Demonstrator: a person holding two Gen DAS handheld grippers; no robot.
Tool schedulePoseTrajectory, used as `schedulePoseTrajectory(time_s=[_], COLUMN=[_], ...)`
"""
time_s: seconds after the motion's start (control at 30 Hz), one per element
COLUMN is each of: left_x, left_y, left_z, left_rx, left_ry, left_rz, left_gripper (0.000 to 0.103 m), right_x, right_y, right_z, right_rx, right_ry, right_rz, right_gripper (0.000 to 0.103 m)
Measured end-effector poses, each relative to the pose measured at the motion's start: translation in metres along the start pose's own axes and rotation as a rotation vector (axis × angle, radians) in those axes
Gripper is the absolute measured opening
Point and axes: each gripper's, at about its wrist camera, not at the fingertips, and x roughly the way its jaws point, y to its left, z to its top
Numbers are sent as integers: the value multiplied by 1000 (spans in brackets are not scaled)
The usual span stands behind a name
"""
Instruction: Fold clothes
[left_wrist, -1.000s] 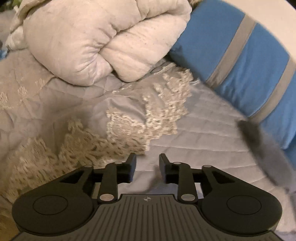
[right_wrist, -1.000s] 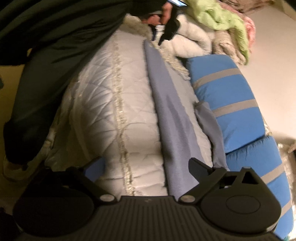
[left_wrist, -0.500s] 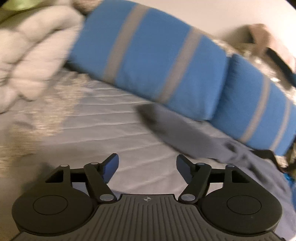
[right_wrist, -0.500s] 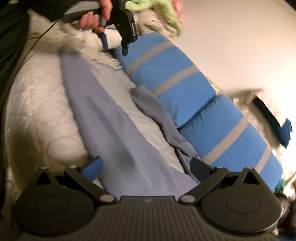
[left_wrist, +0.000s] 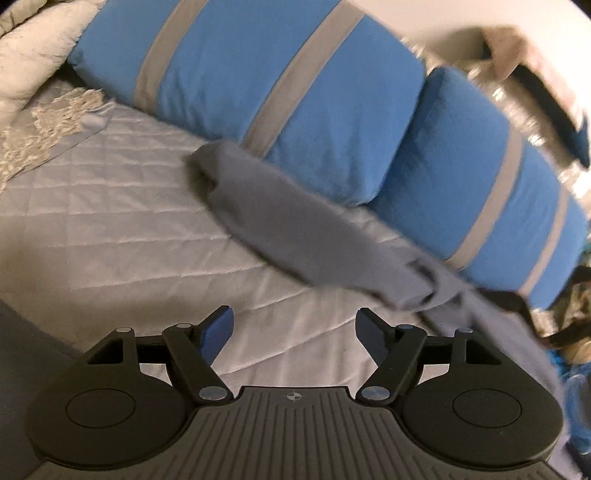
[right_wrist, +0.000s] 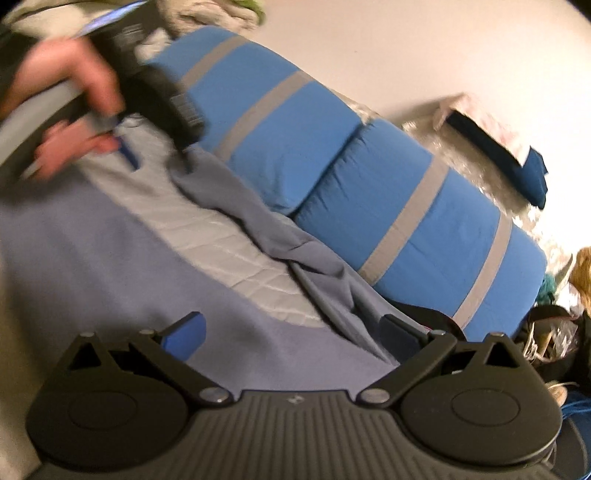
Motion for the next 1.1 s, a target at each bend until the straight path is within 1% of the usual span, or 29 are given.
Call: schedulePoseTrajectory(time_s=[0.07, 0.2, 0.33, 0.47, 0.53, 0.67, 0.8, 0.93, 1.03, 1.1], left_x=[1, 4, 11, 22, 27, 38, 40, 37, 36, 35], left_y=[1, -1, -3, 0, 6, 20, 20, 15, 12, 11], left_z=[2, 7, 11, 15, 20, 26, 27, 26, 26, 27], left_rx=[21, 48, 57, 44, -4, -127, -161, -143, -141, -142], left_ry=[3, 23, 49, 76, 89, 113, 117, 110, 114, 115], left_rz=[-19, -27, -52, -68, -83, -100, -112, -121, -130, -140], left_gripper=[72, 72, 72, 72, 72, 71, 71, 71, 71, 71], right_x=[23, 63, 92, 100, 98, 94, 102, 115, 130, 142], right_y=[-8, -21, -23, -20, -18, -17, -22, -33, -53, -66], right_z=[8, 19, 25, 29, 30, 30, 23, 14, 10, 9], right_rx=[31, 86, 71, 85, 85, 66, 69, 57, 88, 111], right_ry=[18, 36, 46, 66, 71, 62, 78, 103, 120, 138], right_rz=[-1, 0, -16, 3, 21, 24, 31, 34, 68, 84], right_gripper=[103, 103, 103, 103, 103, 103, 103, 101, 93, 80])
